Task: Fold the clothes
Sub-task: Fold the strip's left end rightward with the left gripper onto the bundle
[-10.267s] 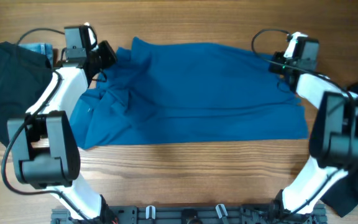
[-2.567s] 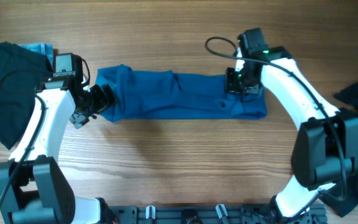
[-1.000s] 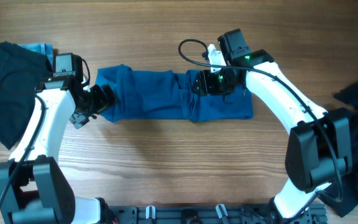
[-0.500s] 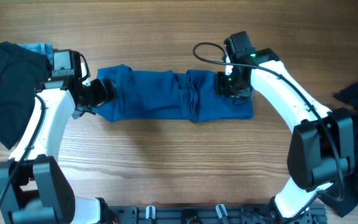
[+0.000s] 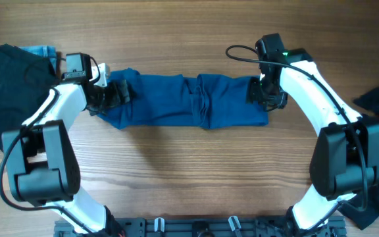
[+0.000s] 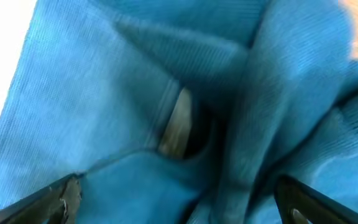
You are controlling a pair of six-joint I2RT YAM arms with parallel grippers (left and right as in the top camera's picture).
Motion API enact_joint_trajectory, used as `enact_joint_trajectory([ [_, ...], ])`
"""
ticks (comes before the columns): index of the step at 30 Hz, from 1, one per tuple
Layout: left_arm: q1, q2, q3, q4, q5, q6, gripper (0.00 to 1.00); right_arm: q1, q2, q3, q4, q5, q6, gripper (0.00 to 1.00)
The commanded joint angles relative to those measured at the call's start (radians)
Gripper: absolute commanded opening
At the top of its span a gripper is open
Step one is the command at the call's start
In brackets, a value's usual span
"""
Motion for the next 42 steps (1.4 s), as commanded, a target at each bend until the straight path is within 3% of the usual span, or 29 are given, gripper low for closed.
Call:
enact_joint_trajectory([
  [1, -0.003, 0.055, 0.012, 0.019, 0.050, 0.023, 0.97, -0.004, 0.003, 0.011, -0.008, 0.024, 0.014, 0.62],
  [5, -0.037, 0.116, 0.012, 0.003, 0.050, 0.023, 0.93, -0.004, 0.003, 0.011, -0.009, 0.023, 0.014, 0.62],
  [8, -0.071, 0.156, 0.012, -0.005, 0.049, 0.023, 0.82, -0.004, 0.003, 0.011, -0.010, 0.024, 0.014, 0.62],
  [12, -0.110, 0.178, 0.012, -0.003, 0.030, 0.023, 0.44, -0.004, 0.003, 0.011, -0.023, 0.024, 0.013, 0.62],
  [13, -0.117, 0.178, 0.012, -0.003, 0.014, 0.023, 0.24, -0.004, 0.003, 0.011, -0.022, 0.024, 0.014, 0.62],
  [16, -0.115, 0.177, 0.012, -0.011, -0.006, 0.022, 0.04, -0.004, 0.003, 0.011, -0.019, 0.024, 0.009, 0.62],
  [24, -0.039, 0.096, 0.071, -0.129, -0.235, -0.068, 0.04, -0.018, 0.003, 0.011, -0.021, 0.102, -0.005, 0.65],
  [33, 0.052, -0.043, 0.343, -0.364, -0.301, -0.068, 0.04, -0.142, 0.003, 0.011, -0.019, 0.125, -0.038, 0.70],
  [37, 0.013, -0.065, 0.478, -0.485, -0.296, -0.090, 0.04, -0.186, 0.003, 0.011, -0.019, 0.125, -0.112, 0.71],
  [42, -0.143, -0.065, 0.568, -0.574, -0.292, -0.148, 0.04, -0.206, 0.003, 0.011, -0.019, 0.125, -0.117, 0.71],
])
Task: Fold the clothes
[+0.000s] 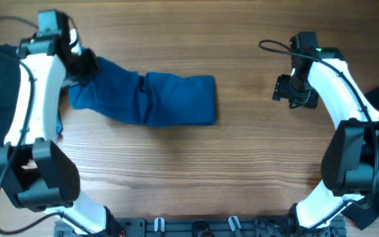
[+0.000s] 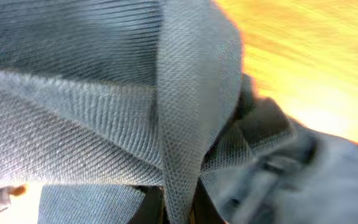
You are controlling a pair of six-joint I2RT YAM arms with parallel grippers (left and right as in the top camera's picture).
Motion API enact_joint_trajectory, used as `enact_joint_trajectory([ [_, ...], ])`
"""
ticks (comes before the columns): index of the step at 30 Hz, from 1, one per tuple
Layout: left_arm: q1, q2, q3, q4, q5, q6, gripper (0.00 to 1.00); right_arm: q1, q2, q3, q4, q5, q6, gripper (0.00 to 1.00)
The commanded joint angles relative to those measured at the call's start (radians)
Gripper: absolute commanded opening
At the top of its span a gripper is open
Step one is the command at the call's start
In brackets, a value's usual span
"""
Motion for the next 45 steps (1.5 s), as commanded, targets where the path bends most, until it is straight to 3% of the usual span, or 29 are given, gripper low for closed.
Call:
enact_joint_trajectory([
  [1, -0.161, -0.019, 0.047, -0.022, -0.002, -0.071, 0.04, -0.005, 0.003, 0.011, -0.001, 0.017, -0.032, 0.71],
  [8, -0.476, 0.029, 0.047, 0.042, -0.031, -0.123, 0.05, -0.006, 0.003, 0.009, -0.004, -0.005, -0.032, 0.71],
  [12, -0.579, 0.088, 0.047, 0.071, -0.063, -0.153, 0.06, -0.006, 0.003, 0.009, -0.006, -0.005, -0.032, 0.72],
  [15, -0.626, 0.134, 0.047, 0.093, -0.062, -0.154, 0.14, -0.006, 0.003, 0.009, -0.012, -0.005, -0.037, 0.72],
  [20, -0.669, 0.167, 0.047, 0.121, -0.041, -0.156, 0.48, -0.006, 0.003, 0.009, -0.012, -0.026, -0.050, 0.72],
  [22, -0.675, 0.157, 0.058, 0.125, -0.029, -0.156, 0.50, -0.006, 0.003, 0.009, -0.013, -0.035, -0.051, 0.72],
  [26, -0.644, 0.089, 0.130, 0.119, -0.013, -0.156, 0.53, -0.006, 0.003, 0.009, -0.011, -0.079, -0.061, 0.78],
  [29, -0.572, 0.018, 0.184, 0.113, -0.013, -0.157, 0.58, -0.006, 0.003, 0.009, -0.006, -0.237, -0.174, 0.78],
  [34, -0.409, -0.055, 0.193, 0.089, -0.013, -0.173, 0.63, 0.008, 0.003, 0.009, -0.008, -0.789, -0.497, 0.78],
  [37, -0.324, -0.045, 0.191, 0.045, -0.012, -0.183, 0.65, 0.042, 0.003, 0.009, -0.004, -1.010, -0.579, 0.78],
  [40, -0.250, -0.018, 0.191, 0.007, -0.009, -0.183, 0.66, 0.115, 0.003, 0.009, 0.013, -1.021, -0.587, 0.79],
  [45, -0.146, 0.040, 0.191, -0.019, 0.023, -0.183, 0.70, 0.273, 0.003, 0.009, 0.103, -0.850, -0.420, 0.79],
])
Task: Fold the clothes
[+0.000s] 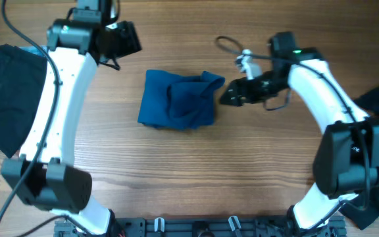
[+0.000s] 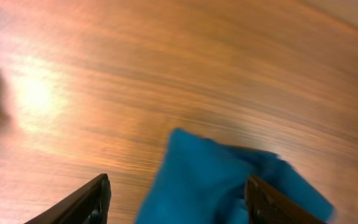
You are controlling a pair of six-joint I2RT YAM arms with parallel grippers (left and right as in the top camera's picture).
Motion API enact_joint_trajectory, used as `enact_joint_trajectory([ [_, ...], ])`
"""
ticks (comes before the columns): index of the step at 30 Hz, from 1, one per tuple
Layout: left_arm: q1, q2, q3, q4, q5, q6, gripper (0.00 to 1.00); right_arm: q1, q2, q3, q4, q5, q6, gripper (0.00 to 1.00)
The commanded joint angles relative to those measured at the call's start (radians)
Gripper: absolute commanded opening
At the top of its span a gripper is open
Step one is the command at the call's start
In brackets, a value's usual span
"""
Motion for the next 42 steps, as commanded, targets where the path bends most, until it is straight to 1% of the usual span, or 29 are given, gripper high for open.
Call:
enact_joint_trajectory([
  [1, 0.081, 0.059, -0.005, -0.015, 0.062, -0.010, 0.72, 0.120, 0.003, 0.009, 0.066, 0.084, 0.114, 0.79],
  [3, 0.117, 0.076, -0.005, -0.019, 0.122, -0.010, 0.74, 0.184, 0.003, 0.009, 0.123, 0.208, 0.198, 0.79],
  [5, 0.145, 0.088, -0.005, -0.027, 0.171, -0.010, 0.79, 0.242, 0.004, 0.009, 0.177, 0.343, 0.278, 0.79],
  [8, 0.175, 0.093, -0.005, -0.046, 0.188, -0.010, 0.82, 0.307, 0.004, 0.009, 0.243, 0.499, 0.391, 0.80],
  [12, 0.205, 0.093, -0.005, -0.057, 0.188, -0.009, 0.83, 0.367, 0.016, 0.009, 0.319, 0.516, 0.476, 0.79],
  [16, 0.219, 0.093, -0.005, -0.058, 0.188, -0.009, 0.84, 0.419, 0.043, 0.009, 0.360, 0.516, 0.546, 0.79],
  [20, 0.219, 0.093, -0.005, -0.056, 0.188, -0.009, 0.85, 0.465, 0.060, 0.009, 0.389, 0.527, 0.583, 0.79],
  [29, 0.219, 0.093, -0.005, -0.065, 0.188, -0.009, 0.85, 0.505, 0.077, 0.009, 0.388, 0.708, 0.762, 0.79],
  [30, 0.219, 0.093, -0.005, -0.069, 0.187, -0.009, 0.85, 0.505, 0.080, 0.009, 0.388, 0.720, 0.777, 0.73],
  [31, 0.219, 0.093, -0.005, -0.074, 0.187, -0.009, 0.85, 0.505, 0.087, 0.009, 0.388, 0.726, 0.791, 0.59],
  [32, 0.219, 0.093, -0.005, -0.076, 0.188, -0.009, 0.85, 0.505, 0.090, 0.009, 0.387, 0.726, 0.791, 0.49],
  [33, 0.219, 0.093, -0.005, -0.077, 0.188, -0.009, 0.85, 0.505, 0.090, 0.009, 0.387, 0.726, 0.790, 0.27],
  [34, 0.219, 0.093, -0.005, -0.079, 0.188, -0.009, 0.85, 0.505, 0.090, 0.009, 0.386, 0.726, 0.791, 0.14],
  [35, 0.219, 0.093, -0.005, -0.079, 0.188, -0.009, 0.85, 0.505, 0.090, 0.009, 0.386, 0.726, 0.791, 0.06],
  [39, 0.219, 0.093, -0.005, -0.083, 0.188, -0.009, 0.85, 0.505, 0.090, 0.009, 0.366, 0.727, 0.790, 0.04],
  [42, 0.219, 0.093, -0.005, -0.091, 0.187, -0.009, 0.85, 0.505, 0.090, 0.009, 0.309, 0.752, 0.805, 0.04],
])
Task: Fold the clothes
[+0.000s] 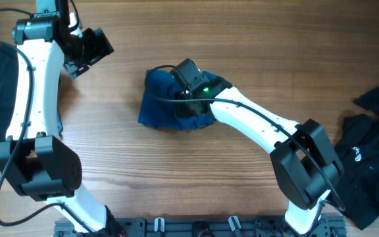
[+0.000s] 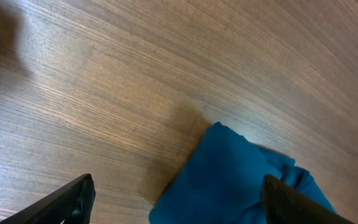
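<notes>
The blue garment [image 1: 163,108] lies as a compact, roughly square bundle at the table's middle; in the left wrist view the blue garment [image 2: 241,180] shows between the fingers, far below. My left gripper [image 1: 92,47] is open and empty, high at the back left, well away from the cloth. My right gripper [image 1: 186,105] reaches across from the right and rests on top of the bundle. Its fingers are lost against the dark body and the cloth, so their state does not show.
A black garment lies at the left edge with a bit of light blue cloth beside it. Another black pile [image 1: 367,151] sits at the right edge. Bare wooden table [image 1: 176,178] lies in front of the bundle.
My right gripper was at the bundle's right edge and is now on top of it. The left gripper has moved farther left, away from the cloth. The bundle looks unchanged.
First both grippers were at the two ends of the long blue garment. Then the left held its end at the far left and the right was off it. Later the cloth lay bundled mid-table with the left open above, and now the right rests on it.
</notes>
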You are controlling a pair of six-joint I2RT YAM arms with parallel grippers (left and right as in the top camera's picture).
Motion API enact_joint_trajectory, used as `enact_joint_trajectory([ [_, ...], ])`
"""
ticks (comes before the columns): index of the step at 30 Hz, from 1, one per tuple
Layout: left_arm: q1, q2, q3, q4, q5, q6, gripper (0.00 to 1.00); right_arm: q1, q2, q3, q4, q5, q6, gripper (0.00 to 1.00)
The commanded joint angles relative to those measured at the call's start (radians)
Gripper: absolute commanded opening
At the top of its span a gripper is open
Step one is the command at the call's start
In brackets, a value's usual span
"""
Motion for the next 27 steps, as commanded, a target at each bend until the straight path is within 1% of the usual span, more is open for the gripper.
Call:
enact_joint_trajectory([
  [1, 0.005, 0.008, -0.003, -0.010, 0.012, -0.002, 0.85, 0.001, 0.019, 0.009, -0.078, 0.085, 0.057, 0.04],
  [4, 0.005, 0.008, -0.003, -0.011, 0.012, -0.002, 0.85, -0.011, 0.016, 0.010, -0.166, 0.161, 0.152, 0.04],
  [6, 0.005, 0.008, -0.003, -0.011, 0.012, -0.002, 0.86, -0.029, 0.012, 0.010, -0.207, 0.179, 0.174, 0.05],
  [7, 0.005, 0.008, -0.003, -0.011, 0.012, -0.002, 0.86, -0.040, 0.010, 0.010, -0.219, 0.179, 0.167, 0.07],
  [8, 0.005, 0.008, -0.003, -0.011, 0.012, -0.002, 0.85, -0.051, 0.006, 0.010, -0.233, 0.179, 0.163, 0.14],
  [9, 0.005, 0.008, -0.003, -0.011, 0.012, -0.002, 0.86, -0.062, 0.005, 0.010, -0.253, 0.179, 0.162, 0.19],
  [12, 0.005, 0.008, -0.003, -0.012, 0.012, -0.002, 0.86, -0.100, 0.005, 0.009, -0.327, 0.192, 0.161, 0.24],
  [16, 0.005, 0.008, -0.003, -0.016, 0.012, -0.002, 0.86, -0.143, 0.005, 0.009, -0.396, 0.246, 0.170, 0.25],
  [19, 0.005, 0.008, -0.003, -0.022, 0.013, -0.002, 0.87, -0.193, 0.005, 0.009, -0.466, 0.291, 0.213, 0.26],
  [22, 0.001, 0.008, -0.003, -0.021, 0.013, -0.002, 0.89, -0.225, 0.003, 0.010, -0.489, 0.274, 0.210, 0.26],
  [27, -0.017, 0.008, -0.003, -0.013, 0.014, 0.026, 0.91, -0.245, -0.047, 0.010, -0.472, 0.167, 0.076, 0.26],
])
